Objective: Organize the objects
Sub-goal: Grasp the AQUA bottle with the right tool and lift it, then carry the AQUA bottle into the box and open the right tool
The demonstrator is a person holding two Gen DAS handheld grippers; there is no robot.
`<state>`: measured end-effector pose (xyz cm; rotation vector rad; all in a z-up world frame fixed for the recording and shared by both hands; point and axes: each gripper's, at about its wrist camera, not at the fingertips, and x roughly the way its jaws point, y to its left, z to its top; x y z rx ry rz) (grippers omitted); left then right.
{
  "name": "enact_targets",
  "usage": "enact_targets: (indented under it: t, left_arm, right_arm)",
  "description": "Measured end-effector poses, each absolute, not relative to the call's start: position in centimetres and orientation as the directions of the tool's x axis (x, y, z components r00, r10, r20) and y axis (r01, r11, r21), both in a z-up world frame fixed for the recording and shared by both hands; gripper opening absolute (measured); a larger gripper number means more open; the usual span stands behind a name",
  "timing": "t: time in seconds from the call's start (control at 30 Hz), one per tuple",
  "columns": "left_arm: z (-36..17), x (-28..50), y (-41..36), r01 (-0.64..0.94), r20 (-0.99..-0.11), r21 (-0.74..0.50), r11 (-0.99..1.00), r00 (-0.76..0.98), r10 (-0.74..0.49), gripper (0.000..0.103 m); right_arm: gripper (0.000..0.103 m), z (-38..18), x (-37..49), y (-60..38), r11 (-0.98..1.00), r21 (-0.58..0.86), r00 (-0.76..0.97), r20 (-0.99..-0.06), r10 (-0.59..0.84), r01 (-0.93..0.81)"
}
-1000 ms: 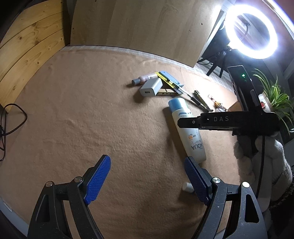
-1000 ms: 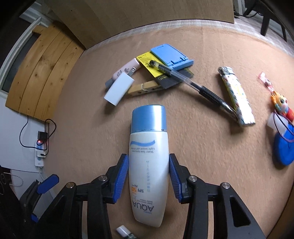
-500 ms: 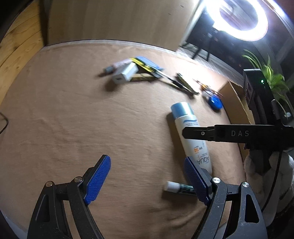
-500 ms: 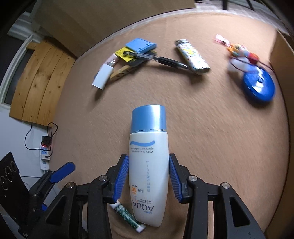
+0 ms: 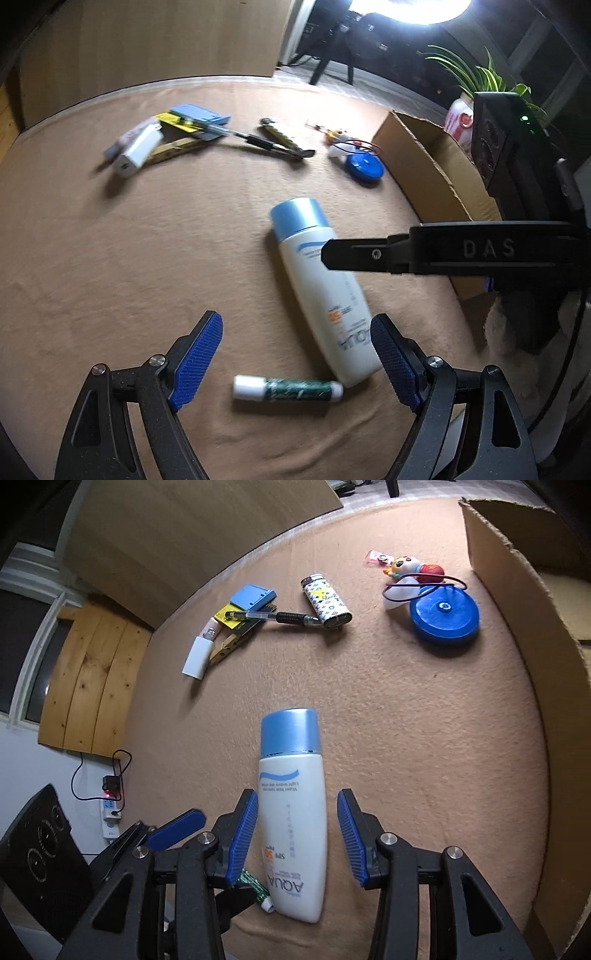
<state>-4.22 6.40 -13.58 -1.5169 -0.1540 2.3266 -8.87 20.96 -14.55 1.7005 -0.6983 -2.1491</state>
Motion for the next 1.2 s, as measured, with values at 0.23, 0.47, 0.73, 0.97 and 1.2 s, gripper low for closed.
enact_targets:
  t: [0.23,0.47,0.73,0.97,1.2]
  left_arm:
    - [-14.1,-5.7,8.3,-0.251,-0.864,-0.313,-0.916,-0.325,0.384,0.084]
    - [-15.2,-6.5,9.2,-0.246,-0.865,-0.362,-0.899,-0.271,0.422,0.075]
    - [-16.0,-6.4,10.1,-0.245,-0.866,-0.382,-0.891,-0.243,0.437,0.066]
    - [-15.9,-6.6,10.1,-0.221,-0.857,-0.405,-0.887,-0.246,0.453,0.054]
    - [-15.0,-6.3,11.3,-0.23,-0.844,-0.419,-0.879,-0.259,0.47,0.054]
  right_arm:
    - [0.041,-15.3,-8.8,21.4,-0.798,0.599,-0.207,-0.791,-0.576,-0.065]
    - [0.041,-15.9,-8.7,21.4,-0.794,0.604,-0.174,-0.79,-0.588,-0.06]
    - [0.039,-16.2,-8.3,21.1,-0.791,0.611,-0.147,-0.786,-0.6,-0.038]
    - [0.039,-15.8,-7.8,21.7,-0.792,0.609,-0.169,-0.785,-0.596,-0.037]
    - [0.039,-14.5,-7.1,22.8,-0.797,0.604,-0.215,-0.783,-0.584,-0.034]
